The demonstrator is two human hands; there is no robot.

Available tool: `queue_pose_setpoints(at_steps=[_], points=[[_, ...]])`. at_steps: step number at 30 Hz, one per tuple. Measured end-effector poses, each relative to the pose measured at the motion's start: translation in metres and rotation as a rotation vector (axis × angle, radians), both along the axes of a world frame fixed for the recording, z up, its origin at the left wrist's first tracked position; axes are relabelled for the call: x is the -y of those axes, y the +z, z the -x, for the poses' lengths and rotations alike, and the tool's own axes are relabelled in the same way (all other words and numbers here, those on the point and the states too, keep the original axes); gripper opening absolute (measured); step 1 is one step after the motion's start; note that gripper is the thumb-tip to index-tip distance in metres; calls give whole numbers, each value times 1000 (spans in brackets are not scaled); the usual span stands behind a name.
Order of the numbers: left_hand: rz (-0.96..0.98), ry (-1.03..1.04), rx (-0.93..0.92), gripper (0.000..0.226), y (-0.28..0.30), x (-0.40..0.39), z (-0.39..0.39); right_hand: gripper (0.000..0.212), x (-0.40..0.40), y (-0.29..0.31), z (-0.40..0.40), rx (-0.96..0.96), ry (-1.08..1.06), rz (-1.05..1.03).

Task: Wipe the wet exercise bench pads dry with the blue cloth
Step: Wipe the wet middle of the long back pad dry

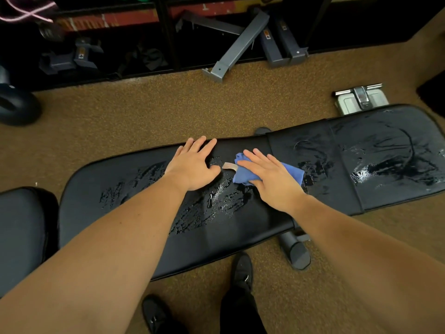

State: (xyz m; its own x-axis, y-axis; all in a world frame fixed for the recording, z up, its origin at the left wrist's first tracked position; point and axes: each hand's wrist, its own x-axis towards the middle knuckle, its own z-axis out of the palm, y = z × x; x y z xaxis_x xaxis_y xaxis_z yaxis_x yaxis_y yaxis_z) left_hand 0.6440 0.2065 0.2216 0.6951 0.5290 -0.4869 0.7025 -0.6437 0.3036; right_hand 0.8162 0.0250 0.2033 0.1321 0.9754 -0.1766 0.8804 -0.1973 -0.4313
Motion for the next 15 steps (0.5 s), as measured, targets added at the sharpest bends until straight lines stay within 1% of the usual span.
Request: queue_pose_setpoints(at_steps=[12, 14, 15], points=[[10, -13, -13, 74, 2, 0, 2, 66, 67, 5, 45, -4, -35, 32], [10, -20, -12, 74, 2, -1, 2, 66, 76, 5, 55, -53, -43, 30], [12, -23, -12, 74, 2, -2, 2, 65, 79, 5, 60, -112, -55, 22]])
